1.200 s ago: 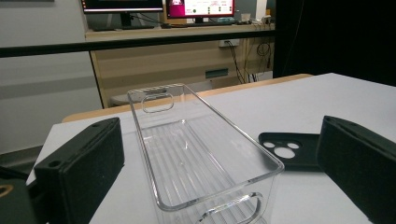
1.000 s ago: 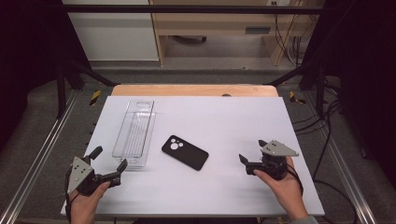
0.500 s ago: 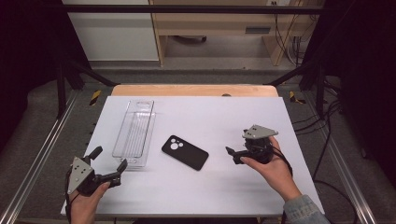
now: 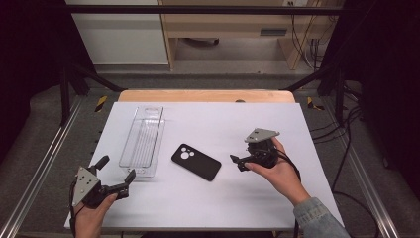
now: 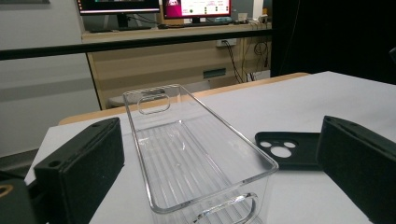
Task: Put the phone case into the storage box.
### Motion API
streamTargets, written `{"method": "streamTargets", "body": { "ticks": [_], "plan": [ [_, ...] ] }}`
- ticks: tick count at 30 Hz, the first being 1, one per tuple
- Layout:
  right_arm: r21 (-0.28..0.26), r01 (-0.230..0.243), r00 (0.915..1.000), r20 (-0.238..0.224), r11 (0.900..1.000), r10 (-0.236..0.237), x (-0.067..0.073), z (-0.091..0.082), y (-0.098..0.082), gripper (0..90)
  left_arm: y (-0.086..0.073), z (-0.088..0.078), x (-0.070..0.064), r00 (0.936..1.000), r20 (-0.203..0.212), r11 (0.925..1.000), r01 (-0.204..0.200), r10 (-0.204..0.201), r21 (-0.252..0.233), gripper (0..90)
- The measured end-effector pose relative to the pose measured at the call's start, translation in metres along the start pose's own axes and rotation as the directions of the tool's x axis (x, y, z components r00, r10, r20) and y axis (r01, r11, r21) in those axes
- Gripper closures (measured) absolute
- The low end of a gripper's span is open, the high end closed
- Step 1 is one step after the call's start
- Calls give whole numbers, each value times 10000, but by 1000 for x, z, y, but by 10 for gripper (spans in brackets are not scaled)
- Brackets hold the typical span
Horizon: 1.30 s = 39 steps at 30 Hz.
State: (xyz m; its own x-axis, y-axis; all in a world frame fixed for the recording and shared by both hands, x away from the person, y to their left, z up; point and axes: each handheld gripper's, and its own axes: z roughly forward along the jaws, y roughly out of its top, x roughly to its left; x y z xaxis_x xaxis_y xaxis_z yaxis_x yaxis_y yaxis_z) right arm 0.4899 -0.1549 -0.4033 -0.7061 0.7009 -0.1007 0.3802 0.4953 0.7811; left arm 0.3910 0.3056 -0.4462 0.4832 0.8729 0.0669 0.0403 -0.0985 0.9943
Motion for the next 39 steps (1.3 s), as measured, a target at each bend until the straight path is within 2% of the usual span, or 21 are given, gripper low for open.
{"method": "streamTargets", "body": {
  "ticks": [12, 16, 21, 23, 35, 39],
  "plan": [
    [625, 378, 9980, -521, 9973, -346, 12, 18, 11, 128, 0, 0, -1, 10000, -6, 10000, -54, 54, 9, 6],
    [625, 380, 9969, -707, 9973, -336, 15, 21, 14, 134, 0, 1, -2, 10000, -4, 10000, -96, 96, 17, 5],
    [680, 504, 9944, -966, 9964, -437, 21, 31, 19, 153, 0, 1, -2, 10000, 15, 10000, -92, 92, 35, 5],
    [886, 613, 9926, -1101, 9942, -514, 25, 40, 21, 171, 0, 1, -2, 10000, 33, 10000, -90, 90, 42, 6],
    [1267, 694, 9867, -1551, 9895, -494, 34, 64, 24, 210, 1, 1, -2, 10000, 11, 9999, -99, 99, 29, 6],
    [1229, 540, 9862, -1620, 9910, -337, 34, 67, 25, 235, 1, 1, -2, 10000, 22, 10000, -95, 95, 29, 5]
  ]
}}
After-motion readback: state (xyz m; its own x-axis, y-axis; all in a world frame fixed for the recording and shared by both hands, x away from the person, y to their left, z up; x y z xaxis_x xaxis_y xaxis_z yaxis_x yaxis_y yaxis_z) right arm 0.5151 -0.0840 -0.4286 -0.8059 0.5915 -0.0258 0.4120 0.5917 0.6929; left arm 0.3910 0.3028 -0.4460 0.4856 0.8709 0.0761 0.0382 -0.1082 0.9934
